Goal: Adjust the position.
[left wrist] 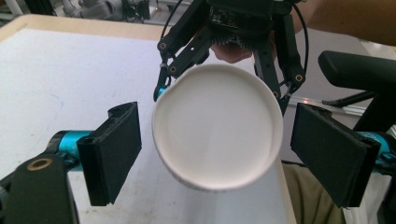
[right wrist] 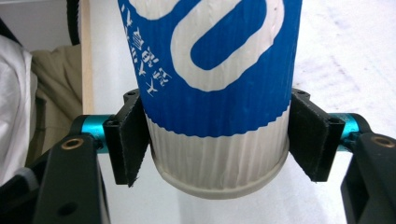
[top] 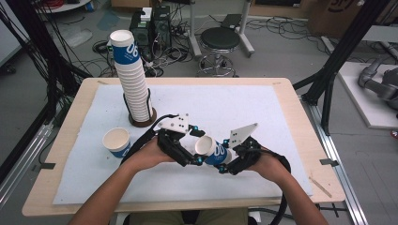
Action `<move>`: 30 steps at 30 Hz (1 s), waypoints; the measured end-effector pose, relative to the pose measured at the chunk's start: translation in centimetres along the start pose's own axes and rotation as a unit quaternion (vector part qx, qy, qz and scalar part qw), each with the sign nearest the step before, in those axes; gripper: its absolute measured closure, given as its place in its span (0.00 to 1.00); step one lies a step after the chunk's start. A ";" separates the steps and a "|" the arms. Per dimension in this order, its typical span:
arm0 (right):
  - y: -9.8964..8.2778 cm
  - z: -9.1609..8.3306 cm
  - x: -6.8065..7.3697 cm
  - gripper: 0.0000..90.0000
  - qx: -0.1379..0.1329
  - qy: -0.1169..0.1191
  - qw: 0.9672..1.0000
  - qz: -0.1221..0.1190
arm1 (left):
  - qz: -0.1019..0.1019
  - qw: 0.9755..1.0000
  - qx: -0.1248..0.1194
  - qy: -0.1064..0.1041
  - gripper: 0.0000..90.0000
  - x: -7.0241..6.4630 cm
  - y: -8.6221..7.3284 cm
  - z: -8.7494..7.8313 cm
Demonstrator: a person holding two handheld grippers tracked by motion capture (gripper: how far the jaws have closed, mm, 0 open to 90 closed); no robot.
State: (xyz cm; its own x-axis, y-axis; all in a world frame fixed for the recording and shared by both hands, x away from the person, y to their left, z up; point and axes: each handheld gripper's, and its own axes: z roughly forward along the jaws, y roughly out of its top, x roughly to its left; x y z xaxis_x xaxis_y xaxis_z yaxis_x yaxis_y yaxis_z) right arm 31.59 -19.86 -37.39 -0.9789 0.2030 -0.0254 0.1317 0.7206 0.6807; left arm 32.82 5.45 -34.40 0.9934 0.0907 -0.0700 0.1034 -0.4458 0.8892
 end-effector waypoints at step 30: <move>2.0 1.0 0.5 0.26 0.102 0.009 0.994 -0.049 | 0.001 0.996 0.079 -0.032 0.34 0.4 -0.4 1.0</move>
State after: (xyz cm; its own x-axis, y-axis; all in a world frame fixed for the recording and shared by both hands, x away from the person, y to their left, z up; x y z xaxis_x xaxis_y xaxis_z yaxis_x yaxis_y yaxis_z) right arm 31.53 -17.65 -36.71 -0.9909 0.1149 -0.0705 0.0627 0.8560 0.5132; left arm 33.22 4.77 -35.29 0.9941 0.0352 -0.1024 0.1038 -0.5806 0.8076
